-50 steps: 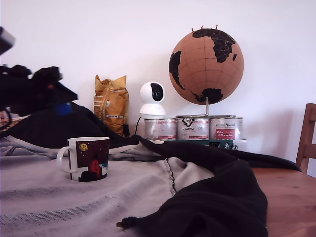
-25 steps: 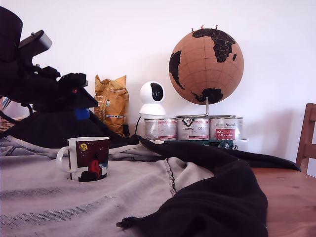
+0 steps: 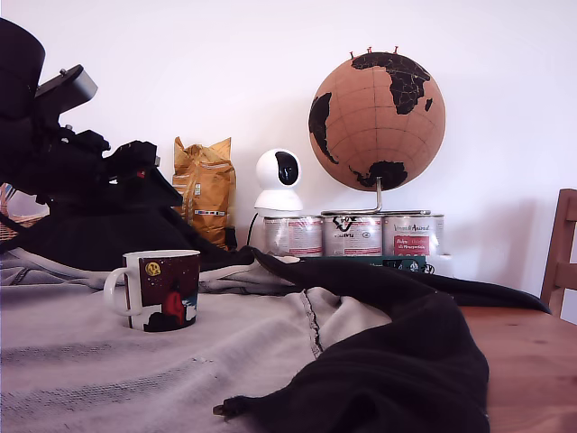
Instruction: Pick the blue coffee capsule and place it inside the red coffee cup
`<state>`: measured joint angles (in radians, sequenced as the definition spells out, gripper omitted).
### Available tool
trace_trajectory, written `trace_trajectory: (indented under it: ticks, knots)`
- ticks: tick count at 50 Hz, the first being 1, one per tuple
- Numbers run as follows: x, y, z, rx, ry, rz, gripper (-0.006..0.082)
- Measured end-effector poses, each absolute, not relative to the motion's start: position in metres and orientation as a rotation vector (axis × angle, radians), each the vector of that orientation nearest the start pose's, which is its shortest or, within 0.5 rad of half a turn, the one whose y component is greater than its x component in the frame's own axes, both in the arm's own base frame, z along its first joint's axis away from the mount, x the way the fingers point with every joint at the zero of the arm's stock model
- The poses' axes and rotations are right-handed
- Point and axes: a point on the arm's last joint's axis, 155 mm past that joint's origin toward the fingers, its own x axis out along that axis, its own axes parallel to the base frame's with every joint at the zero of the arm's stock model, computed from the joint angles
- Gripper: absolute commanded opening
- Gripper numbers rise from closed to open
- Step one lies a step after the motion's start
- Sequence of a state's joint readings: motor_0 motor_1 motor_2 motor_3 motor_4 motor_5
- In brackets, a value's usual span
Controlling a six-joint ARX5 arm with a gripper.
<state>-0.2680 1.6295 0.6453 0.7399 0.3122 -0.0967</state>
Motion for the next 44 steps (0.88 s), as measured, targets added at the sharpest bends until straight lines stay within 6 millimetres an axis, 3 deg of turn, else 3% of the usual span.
trace_trajectory:
  ticks: [4, 11, 18, 23, 35, 44]
  knots:
    - [0.424, -0.174, 0.148, -0.099, 0.257, -0.564, -0.0036]
    - [0.416, -0.164, 0.185, -0.095, 0.195, -0.549, -0.0019]
    - [0.408, -0.139, 0.217, -0.070, 0.163, -0.477, -0.0019]
    - [0.403, -0.116, 0.220, -0.046, 0.198, -0.407, -0.0019]
    - [0.372, -0.066, 0.204, -0.051, 0.361, -0.280, -0.0019]
    - [0.344, -0.048, 0.229, -0.053, 0.330, -0.233, -0.0019]
